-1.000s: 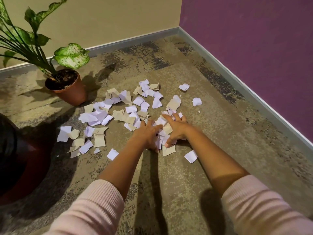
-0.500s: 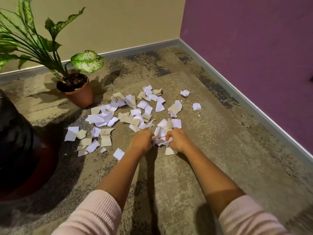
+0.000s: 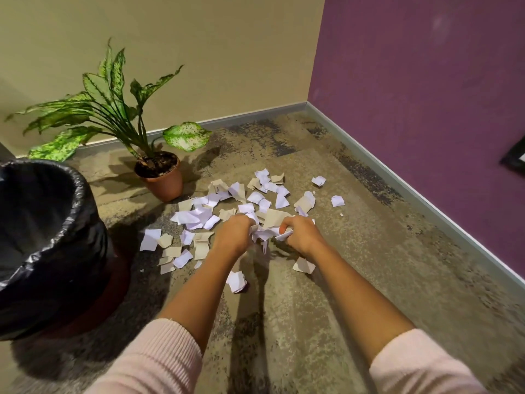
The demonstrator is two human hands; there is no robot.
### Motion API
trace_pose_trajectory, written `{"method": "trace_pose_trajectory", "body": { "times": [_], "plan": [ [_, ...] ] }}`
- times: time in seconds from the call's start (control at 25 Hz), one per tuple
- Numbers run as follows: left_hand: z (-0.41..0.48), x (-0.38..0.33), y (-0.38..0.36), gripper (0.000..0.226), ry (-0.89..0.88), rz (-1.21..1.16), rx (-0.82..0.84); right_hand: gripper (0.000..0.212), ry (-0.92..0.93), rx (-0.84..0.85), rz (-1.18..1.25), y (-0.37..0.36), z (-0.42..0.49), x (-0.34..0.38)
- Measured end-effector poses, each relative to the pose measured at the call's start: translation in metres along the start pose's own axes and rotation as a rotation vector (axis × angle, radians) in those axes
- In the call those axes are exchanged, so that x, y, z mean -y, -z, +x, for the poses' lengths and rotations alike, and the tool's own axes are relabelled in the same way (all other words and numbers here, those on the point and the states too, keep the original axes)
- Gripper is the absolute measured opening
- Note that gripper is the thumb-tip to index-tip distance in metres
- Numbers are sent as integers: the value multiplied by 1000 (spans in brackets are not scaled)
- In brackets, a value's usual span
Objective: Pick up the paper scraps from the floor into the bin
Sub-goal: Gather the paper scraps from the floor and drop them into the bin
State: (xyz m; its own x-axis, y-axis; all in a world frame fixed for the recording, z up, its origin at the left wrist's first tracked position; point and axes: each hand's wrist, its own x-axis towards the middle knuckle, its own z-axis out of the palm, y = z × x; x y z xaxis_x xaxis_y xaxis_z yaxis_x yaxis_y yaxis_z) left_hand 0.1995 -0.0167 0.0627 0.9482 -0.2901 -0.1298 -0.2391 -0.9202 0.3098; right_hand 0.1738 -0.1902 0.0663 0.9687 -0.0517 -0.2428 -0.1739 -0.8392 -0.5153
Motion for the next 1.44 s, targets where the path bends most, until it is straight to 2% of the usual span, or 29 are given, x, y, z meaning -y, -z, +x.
{"method": "trace_pose_trajectory", "body": {
  "times": [0.32,0.56,0.76,1.12,1.44],
  "plan": [
    [15,23,58,16,-30,4,-42,27,-9,-32,1,14,13,66],
    [2,35,80,17,7,37,-93,29,39,-85,34,12,19,92],
    [-23,41,118,20,58,78,-156,29,106,-66,47,23,6,122],
    [-91,97,198,10,234,23,-371,18,365,-48,85,29,-7,240],
    [-152,167,253,24,410,39,-460,25,588,20,40,16,-28,337]
  ]
}}
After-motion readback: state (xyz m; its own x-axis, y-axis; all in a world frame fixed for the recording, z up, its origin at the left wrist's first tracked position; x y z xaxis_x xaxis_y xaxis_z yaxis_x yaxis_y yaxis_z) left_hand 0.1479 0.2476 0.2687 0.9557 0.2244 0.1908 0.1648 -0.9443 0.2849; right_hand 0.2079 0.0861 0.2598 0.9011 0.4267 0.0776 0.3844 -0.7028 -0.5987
